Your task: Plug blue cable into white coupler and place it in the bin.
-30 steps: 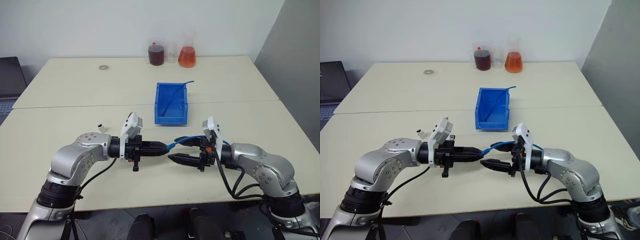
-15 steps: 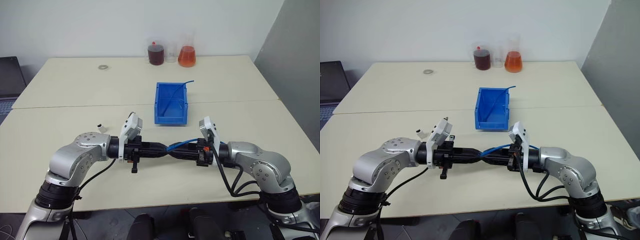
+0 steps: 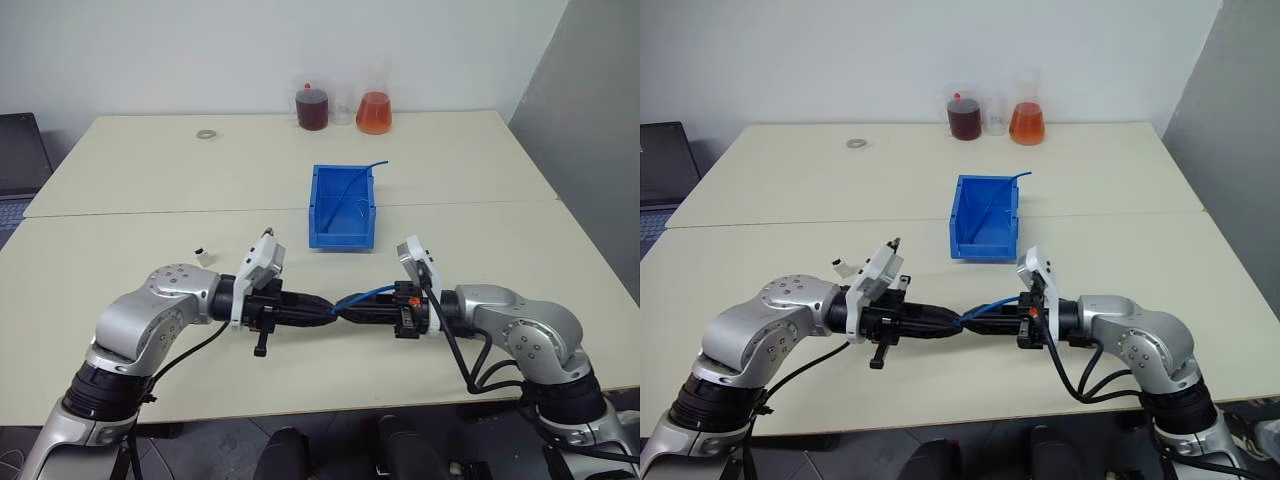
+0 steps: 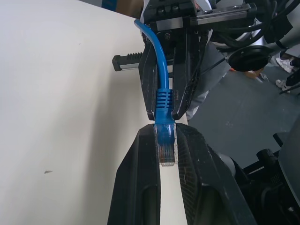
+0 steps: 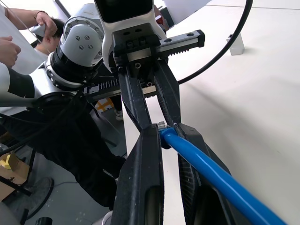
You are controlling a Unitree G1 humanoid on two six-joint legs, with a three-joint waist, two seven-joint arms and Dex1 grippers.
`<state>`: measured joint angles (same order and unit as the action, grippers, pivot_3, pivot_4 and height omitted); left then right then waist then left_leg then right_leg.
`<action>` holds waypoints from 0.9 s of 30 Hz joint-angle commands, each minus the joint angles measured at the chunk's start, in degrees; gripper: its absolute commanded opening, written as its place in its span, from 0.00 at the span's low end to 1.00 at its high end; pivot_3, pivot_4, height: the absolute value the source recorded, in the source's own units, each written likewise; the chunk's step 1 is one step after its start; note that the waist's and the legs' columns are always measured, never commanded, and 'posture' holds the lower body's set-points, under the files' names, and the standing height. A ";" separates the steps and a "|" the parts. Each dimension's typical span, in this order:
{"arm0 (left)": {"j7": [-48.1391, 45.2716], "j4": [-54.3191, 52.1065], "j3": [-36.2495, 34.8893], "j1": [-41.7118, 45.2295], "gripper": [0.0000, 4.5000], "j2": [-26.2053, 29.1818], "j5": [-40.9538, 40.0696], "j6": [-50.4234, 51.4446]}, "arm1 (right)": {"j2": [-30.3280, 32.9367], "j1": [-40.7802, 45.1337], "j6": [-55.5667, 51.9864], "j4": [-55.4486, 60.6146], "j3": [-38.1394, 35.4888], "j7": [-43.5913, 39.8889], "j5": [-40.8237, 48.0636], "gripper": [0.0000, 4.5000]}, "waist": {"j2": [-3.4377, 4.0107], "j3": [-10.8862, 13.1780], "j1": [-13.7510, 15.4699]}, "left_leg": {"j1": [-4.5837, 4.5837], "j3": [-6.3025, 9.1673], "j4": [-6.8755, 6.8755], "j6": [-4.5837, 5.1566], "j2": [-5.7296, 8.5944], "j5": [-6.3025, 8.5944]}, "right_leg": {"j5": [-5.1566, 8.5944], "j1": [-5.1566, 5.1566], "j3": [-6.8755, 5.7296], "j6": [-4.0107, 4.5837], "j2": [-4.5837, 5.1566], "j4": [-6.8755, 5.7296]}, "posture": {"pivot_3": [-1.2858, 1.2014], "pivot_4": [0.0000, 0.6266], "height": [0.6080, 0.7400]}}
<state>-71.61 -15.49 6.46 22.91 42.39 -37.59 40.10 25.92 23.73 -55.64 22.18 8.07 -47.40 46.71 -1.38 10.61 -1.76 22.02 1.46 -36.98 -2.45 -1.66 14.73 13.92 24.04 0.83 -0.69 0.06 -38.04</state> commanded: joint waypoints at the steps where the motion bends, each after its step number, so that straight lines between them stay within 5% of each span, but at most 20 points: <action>1: -0.42 -1.89 -0.05 -0.33 0.30 1.52 0.62 -0.54 | 0.70 1.53 0.54 1.13 -1.62 -0.13 0.93 0.03 | 0.00 0.00 -0.02 | 0.00 0.00 0.00 0.00 0.00 0.00 | 0.00 0.00 0.00 0.00 0.00 0.00 | 0.52 0.24 1.00; 15: 5.70 -4.42 -5.59 -5.88 0.99 3.36 3.33 -4.04 | 2.63 2.06 3.14 -0.80 -1.15 -1.36 -1.76 0.03 | 0.00 0.00 -0.06 | 0.00 -0.01 0.00 0.00 -0.02 0.00 | 0.00 0.02 0.01 0.00 0.00 0.00 | 0.52 0.24 1.00; 21: 17.12 -10.73 -14.85 -16.40 1.00 0.78 1.66 -2.28 | 5.49 0.14 6.45 -2.30 -0.61 -3.26 -4.93 0.03 | 0.00 0.00 -0.01 | 0.01 -0.03 0.01 0.00 -0.04 0.00 | 0.00 0.02 0.07 0.00 0.02 0.04 | 0.52 0.24 1.00; 27: 38.71 -12.87 -20.30 -27.26 1.00 -10.48 13.92 -10.43 | 5.52 -0.87 9.08 -3.87 -0.29 -3.79 -7.21 0.03 | -0.07 0.03 0.12 | -0.02 -0.01 0.00 0.00 -0.04 0.00 | -0.02 0.00 0.13 -0.03 0.06 0.05 | 0.52 0.24 1.00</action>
<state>-40.66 -26.60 -11.61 -3.19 33.80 -28.89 33.47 31.52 22.88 -48.28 17.84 8.16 -50.40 39.69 -1.45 10.63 -1.64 21.99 1.44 -36.99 -2.45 -1.68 14.73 13.90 24.02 0.96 -0.71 0.13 -38.02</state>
